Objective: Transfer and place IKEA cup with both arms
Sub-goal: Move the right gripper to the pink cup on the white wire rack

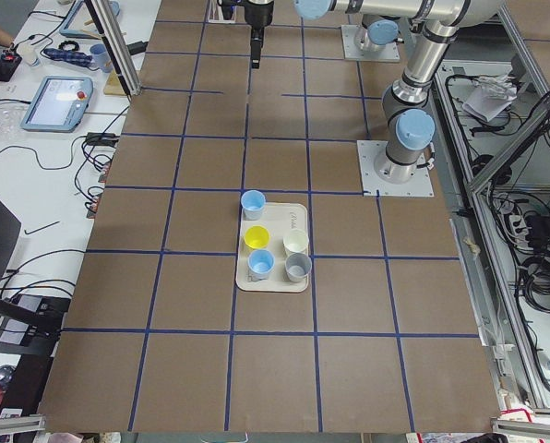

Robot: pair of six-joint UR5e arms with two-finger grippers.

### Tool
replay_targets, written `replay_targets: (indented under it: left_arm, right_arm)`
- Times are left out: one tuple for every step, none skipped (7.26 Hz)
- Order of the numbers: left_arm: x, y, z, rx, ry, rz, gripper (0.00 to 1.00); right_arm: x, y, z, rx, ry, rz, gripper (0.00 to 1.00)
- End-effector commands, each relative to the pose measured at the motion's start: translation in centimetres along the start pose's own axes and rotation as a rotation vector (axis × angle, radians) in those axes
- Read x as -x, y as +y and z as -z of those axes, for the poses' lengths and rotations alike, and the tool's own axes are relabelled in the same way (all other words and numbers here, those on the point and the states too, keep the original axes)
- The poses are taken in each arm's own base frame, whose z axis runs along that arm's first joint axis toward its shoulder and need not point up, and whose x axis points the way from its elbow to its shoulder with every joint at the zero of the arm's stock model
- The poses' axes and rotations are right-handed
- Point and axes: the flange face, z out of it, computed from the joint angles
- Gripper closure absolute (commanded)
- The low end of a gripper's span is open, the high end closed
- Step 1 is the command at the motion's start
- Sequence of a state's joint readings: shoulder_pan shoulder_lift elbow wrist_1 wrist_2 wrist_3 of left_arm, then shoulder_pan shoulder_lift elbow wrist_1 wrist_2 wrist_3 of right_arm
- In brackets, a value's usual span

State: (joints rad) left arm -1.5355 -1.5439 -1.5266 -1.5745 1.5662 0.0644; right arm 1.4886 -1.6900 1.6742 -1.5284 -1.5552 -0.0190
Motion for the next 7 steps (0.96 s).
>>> replay_targets:
  left_arm:
    - [-0.1, 0.0, -0.1, 0.001, 0.000, -0.002, 0.00]
    - [-0.1, 0.0, 0.0, 0.000, 0.000, -0.002, 0.00]
    - [-0.1, -0.1, -0.1, 0.001, 0.002, -0.002, 0.00]
    - [-0.1, -0.1, -0.2, 0.001, 0.002, -0.002, 0.00]
    - [-0.1, -0.1, -0.1, 0.000, 0.002, -0.002, 0.00]
    - [-0.1, 0.0, 0.0, -0.002, 0.002, -0.002, 0.00]
    - [-0.1, 0.0, -0.4, 0.006, 0.000, -0.001, 0.00]
  right_arm:
    - [-4.8, -4.1, -1.7, -0.024, 0.005, -0.035, 0.00]
    - [-6.8, -5.9, -3.1, -0.019, 0.002, -0.020, 0.00]
    - [-8.8, -7.2, -3.8, -0.019, 0.002, 0.010, 0.00]
    - [-11.3, -8.3, -4.7, -0.032, 0.006, 0.078, 0.00]
    - [-14.4, -9.9, -5.3, -0.091, 0.031, 0.119, 0.00]
    - [-16.3, -11.4, -7.1, -0.088, 0.031, 0.157, 0.00]
    - [-18.6, -12.7, -8.8, -0.090, 0.038, 0.199, 0.00]
